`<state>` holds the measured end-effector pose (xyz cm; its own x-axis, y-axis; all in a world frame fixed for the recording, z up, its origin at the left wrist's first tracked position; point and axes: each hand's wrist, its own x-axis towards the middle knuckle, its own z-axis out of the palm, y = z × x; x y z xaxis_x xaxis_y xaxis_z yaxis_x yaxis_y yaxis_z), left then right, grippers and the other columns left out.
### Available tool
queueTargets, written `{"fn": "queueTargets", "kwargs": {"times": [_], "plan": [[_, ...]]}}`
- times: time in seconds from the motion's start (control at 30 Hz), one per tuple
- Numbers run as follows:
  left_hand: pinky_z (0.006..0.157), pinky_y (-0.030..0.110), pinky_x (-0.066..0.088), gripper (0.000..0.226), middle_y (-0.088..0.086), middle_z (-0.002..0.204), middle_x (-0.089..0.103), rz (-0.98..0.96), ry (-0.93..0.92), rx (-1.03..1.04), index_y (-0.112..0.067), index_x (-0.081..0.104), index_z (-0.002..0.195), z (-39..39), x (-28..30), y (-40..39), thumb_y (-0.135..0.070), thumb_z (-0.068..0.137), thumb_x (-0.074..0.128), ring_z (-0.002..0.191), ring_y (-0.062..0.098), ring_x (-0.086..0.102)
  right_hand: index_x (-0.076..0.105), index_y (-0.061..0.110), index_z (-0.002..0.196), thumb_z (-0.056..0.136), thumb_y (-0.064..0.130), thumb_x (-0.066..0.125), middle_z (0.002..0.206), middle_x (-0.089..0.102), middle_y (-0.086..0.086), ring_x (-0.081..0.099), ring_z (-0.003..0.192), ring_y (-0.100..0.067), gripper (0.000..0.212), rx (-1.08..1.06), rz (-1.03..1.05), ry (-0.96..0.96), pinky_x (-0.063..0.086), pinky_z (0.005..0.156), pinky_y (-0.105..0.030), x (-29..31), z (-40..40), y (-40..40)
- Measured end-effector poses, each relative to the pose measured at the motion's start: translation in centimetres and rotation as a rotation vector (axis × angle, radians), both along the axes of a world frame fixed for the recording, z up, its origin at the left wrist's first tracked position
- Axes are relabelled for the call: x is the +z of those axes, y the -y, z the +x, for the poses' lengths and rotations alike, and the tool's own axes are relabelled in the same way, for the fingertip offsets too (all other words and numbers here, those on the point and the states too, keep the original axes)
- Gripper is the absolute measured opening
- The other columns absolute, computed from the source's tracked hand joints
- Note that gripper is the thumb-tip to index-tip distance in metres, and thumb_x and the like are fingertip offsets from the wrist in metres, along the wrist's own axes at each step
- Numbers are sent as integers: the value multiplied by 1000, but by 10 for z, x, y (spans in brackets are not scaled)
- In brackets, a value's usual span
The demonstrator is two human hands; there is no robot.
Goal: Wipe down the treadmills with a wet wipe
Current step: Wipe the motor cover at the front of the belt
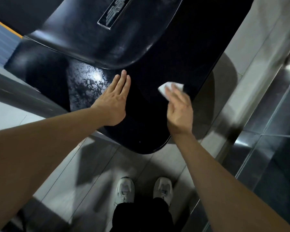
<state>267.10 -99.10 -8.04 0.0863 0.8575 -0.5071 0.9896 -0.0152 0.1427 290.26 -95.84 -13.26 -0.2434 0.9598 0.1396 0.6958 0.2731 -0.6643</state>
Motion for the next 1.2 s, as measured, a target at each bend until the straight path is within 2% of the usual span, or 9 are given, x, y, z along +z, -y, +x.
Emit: {"fn": "queueTargets", "kwargs": {"times": [0.1,0.23,0.37,0.47,0.7,0.9,0.97,1.1,1.2], "plan": [[128,45,4,97,18,162,-34,4,-19,-30,0,-23,155,0,1,-1,-6,84,44,152,31,-27,68,14,128,98,6,55,135,62,-4,59,122,-27,34,379,46,39,42,105,-33,-10,-6,69],[128,46,6,92,13,161,-36,-36,-22,41,-3,-24,155,9,6,1,-7,89,40,152,28,-28,65,17,129,85,7,63,133,61,-1,57,109,-22,45,653,91,251,49,97,-32,-20,17,158],[128,43,-2,90,13,162,-36,-48,-21,70,-3,-24,155,16,15,-1,-6,93,40,152,28,-28,70,14,113,77,1,76,113,62,-4,56,98,-25,39,491,8,309,53,89,-35,-22,41,169],[128,42,-1,89,12,163,-34,-50,-16,98,-4,-23,156,18,18,-1,-5,93,40,152,28,-26,73,9,107,85,-2,69,110,63,-7,57,99,-30,25,309,26,172,51,86,-36,-10,47,141],[128,42,10,75,10,168,-18,97,-3,113,-5,-7,160,21,10,-1,-24,95,24,157,24,-13,69,12,128,92,-4,59,128,64,0,54,118,-20,40,-198,98,-115,44,104,-26,43,-18,4],[128,42,12,73,9,171,-6,198,26,59,-9,6,163,29,16,-15,-30,96,28,158,28,-2,51,8,145,103,7,46,154,44,-11,36,145,-21,43,31,-1,-37,28,120,-27,7,-39,-20],[128,42,10,73,8,171,-4,228,24,45,-13,5,163,27,17,-26,-30,98,32,157,30,0,46,10,149,104,9,41,156,41,-7,31,145,-10,45,-168,-64,-84,25,120,-22,-4,-14,-21],[128,44,4,78,7,170,-14,214,0,7,-18,-5,163,23,6,-38,-39,104,41,157,31,-6,38,13,154,107,10,38,162,31,-5,24,151,-17,47,-509,-209,-111,26,123,-36,-4,0,-39],[128,45,0,81,7,169,-18,212,1,12,-18,-8,162,21,0,-36,-39,103,44,157,31,-10,41,12,152,102,0,46,161,32,-11,23,152,-23,52,-252,-88,-98,26,123,-38,5,-37,-66]]}}
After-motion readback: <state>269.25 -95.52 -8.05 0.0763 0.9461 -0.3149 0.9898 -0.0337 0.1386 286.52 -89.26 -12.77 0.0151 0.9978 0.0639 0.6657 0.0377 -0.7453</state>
